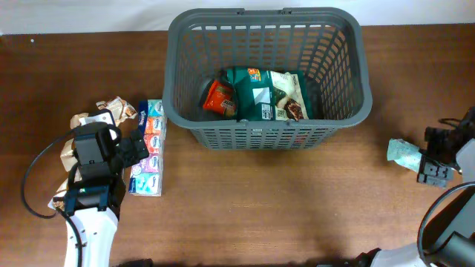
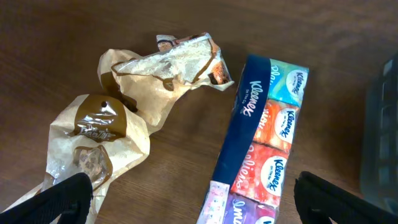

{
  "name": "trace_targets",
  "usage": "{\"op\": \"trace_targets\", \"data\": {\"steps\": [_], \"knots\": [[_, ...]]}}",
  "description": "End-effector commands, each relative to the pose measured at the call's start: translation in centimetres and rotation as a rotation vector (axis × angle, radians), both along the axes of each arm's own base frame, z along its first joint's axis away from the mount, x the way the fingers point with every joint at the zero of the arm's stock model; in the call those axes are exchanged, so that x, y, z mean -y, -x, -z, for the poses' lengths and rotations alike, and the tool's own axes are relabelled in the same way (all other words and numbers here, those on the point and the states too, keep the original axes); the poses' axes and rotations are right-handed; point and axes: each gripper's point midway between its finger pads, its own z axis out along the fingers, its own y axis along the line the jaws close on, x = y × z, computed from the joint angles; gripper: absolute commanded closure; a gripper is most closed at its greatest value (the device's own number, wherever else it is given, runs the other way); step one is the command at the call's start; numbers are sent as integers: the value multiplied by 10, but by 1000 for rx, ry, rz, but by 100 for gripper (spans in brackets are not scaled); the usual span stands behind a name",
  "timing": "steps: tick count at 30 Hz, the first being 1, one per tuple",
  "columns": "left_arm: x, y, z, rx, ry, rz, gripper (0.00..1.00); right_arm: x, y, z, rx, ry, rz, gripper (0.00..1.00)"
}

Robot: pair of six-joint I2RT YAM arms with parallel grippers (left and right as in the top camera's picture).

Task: Pack container
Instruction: 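Move the right gripper to the light-blue packet and grasp it, then carry the light-blue packet with the right gripper and drop it into the basket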

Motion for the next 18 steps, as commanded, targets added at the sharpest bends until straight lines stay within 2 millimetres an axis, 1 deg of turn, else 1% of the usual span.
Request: {"op": "trace_targets", "data": {"steps": [1, 6, 10, 18], "knots": [[-1, 1, 5, -14, 4, -5, 1, 0, -11, -8, 15, 43, -1, 1], [-1, 1, 5, -14, 4, -4, 1, -10, -18, 3, -10, 40, -38, 1], [-1, 1, 5, -14, 4, -5, 1, -16, -21, 12, -33, 37, -53, 1], [-1, 1, 5, -14, 4, -4, 1, -8, -12, 20, -97, 88, -42, 1]]}}
